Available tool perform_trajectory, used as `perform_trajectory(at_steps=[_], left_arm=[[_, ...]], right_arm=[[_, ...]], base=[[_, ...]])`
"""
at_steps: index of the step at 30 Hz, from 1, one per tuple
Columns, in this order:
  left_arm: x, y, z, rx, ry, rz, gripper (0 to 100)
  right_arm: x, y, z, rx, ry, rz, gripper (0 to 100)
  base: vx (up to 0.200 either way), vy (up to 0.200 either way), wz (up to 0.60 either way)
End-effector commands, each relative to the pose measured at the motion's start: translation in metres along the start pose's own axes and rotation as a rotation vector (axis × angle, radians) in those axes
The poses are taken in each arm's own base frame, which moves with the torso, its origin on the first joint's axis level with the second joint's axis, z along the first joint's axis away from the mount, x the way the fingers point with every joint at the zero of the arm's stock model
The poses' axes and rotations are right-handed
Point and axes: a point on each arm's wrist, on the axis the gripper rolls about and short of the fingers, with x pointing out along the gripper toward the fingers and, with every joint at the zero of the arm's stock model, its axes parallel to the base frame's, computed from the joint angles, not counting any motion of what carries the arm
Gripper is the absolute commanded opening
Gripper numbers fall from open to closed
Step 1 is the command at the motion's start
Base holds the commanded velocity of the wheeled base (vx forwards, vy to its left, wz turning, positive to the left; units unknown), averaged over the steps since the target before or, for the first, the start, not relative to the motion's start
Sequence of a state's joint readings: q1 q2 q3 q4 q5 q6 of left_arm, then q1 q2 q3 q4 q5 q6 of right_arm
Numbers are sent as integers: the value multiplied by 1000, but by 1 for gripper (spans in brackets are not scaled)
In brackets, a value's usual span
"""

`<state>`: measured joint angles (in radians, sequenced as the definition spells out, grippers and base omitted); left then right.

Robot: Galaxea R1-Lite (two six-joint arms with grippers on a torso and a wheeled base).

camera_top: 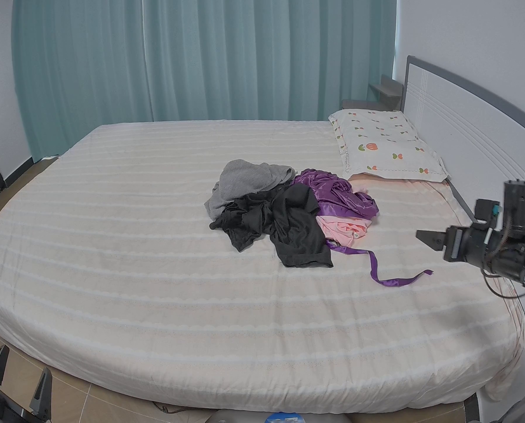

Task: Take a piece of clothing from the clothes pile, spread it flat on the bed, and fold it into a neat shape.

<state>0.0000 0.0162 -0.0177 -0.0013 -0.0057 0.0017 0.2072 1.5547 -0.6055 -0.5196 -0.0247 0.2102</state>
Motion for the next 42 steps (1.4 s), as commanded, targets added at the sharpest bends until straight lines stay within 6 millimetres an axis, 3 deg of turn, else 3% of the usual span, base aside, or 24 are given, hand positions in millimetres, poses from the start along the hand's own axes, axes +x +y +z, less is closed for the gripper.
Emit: perform_trajectory(at_steps=[1, 9, 20, 32, 42], left_arm=[[0, 0, -5, 0, 1, 0, 100], [0, 0, -5, 0, 1, 0, 100], [0, 0, -5, 0, 1, 0, 100], [0, 0, -5, 0, 1, 0, 100], [0, 0, -5, 0, 1, 0, 100]], right_arm=[[189, 34, -36, 55, 112, 1, 100], [253, 44, -55, 153, 113, 12, 100], [302, 47, -69, 330, 177, -11, 100], [327, 69, -89, 312, 208, 31, 100], [335, 81, -104, 297, 229, 36, 100]], base=[[0, 0, 0], [0, 0, 0], [0, 0, 0], [0, 0, 0], [0, 0, 0]])
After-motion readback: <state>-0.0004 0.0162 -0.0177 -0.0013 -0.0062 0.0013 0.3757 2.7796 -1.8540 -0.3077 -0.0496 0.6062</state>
